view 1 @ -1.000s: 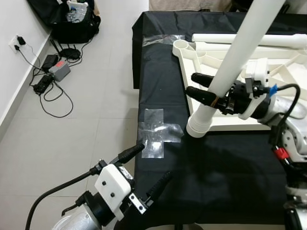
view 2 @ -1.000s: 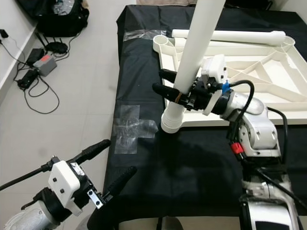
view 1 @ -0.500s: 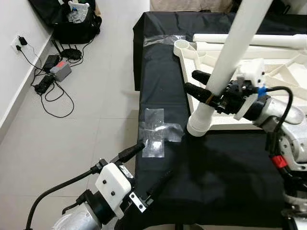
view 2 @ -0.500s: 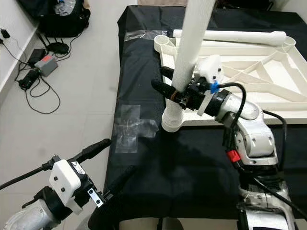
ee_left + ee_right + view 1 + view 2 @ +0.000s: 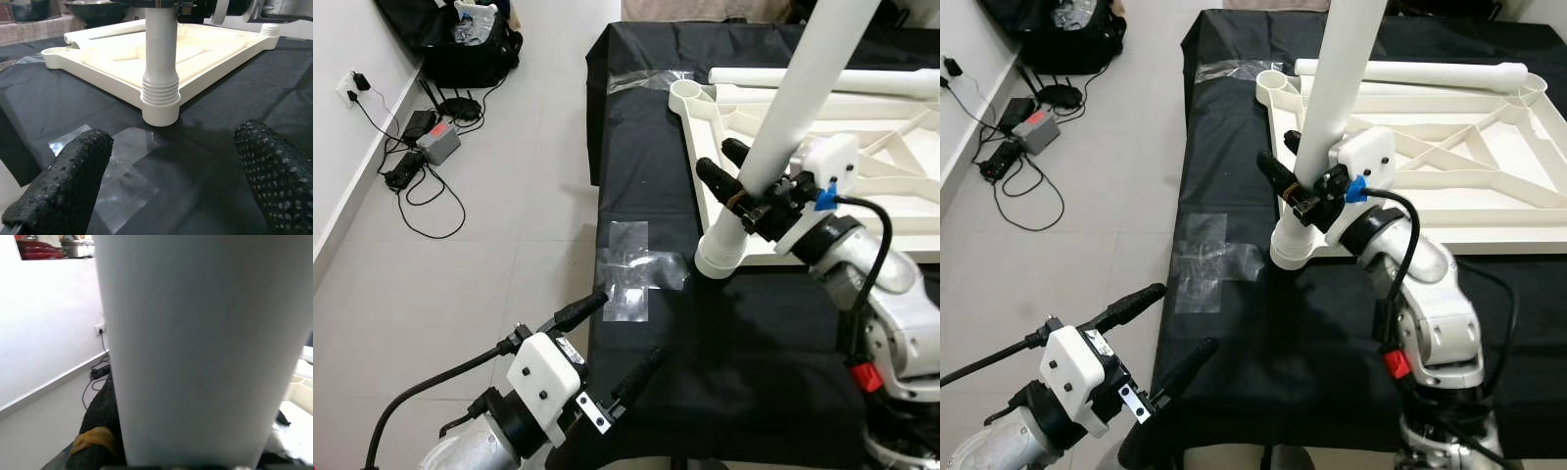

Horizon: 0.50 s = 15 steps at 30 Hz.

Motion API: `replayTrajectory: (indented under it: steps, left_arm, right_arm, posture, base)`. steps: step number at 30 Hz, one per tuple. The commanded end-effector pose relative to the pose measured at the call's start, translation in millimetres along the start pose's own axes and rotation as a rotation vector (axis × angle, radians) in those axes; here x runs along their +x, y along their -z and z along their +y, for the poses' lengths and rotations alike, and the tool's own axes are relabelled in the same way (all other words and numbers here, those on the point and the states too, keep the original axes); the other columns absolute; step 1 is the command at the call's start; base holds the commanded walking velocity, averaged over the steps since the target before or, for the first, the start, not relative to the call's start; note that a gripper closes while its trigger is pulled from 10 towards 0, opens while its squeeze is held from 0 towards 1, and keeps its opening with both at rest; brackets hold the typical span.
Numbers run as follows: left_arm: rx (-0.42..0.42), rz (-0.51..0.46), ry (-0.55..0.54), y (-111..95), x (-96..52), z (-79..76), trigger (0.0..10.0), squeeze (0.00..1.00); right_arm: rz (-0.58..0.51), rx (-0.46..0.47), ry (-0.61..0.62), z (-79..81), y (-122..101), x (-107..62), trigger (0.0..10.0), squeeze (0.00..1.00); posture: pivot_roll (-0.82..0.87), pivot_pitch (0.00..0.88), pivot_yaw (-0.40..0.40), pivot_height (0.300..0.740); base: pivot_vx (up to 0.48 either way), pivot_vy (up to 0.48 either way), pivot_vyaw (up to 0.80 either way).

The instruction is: Building children table

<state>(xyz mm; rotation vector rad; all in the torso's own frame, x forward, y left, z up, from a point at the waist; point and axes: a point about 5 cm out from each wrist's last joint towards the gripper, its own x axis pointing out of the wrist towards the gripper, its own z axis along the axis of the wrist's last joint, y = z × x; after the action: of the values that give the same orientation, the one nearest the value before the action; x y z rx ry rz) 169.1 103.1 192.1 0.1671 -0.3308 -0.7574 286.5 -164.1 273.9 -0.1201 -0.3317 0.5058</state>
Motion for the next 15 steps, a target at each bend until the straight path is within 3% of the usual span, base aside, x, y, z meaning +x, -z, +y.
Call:
replayTrajectory:
  steps: [1, 7, 15]
  left_arm:
    - [-0.011, 0.029, 0.008, 5.5, -2.4, -0.1, 10.0, 0.00]
    - [-0.007, 0.029, 0.009, 5.8, -1.9, 1.7, 10.0, 0.00]
    - [-0.005, 0.029, 0.005, 6.3, -1.1, 2.1, 10.0, 0.00]
  right_arm:
    - [0.172, 0.052, 0.099, 0.8, 34.4, -7.2, 10.0, 0.00]
    - [0.204, 0.055, 0.156, 8.1, 37.5, -6.1, 10.0, 0.00]
    - [0.260, 0.002, 0.236, 2.4, 35.7, -6.5, 10.0, 0.00]
  posture:
    - [0.01, 0.324, -0.004, 0.740]
    - [0.01, 0.321, -0.005, 0.740]
    - [0.01, 0.322, -0.010, 0.740]
  base:
    - [0.000, 0.000, 0.00]
    - [0.000, 0.000, 0.00]
    - [0.000, 0.000, 0.00]
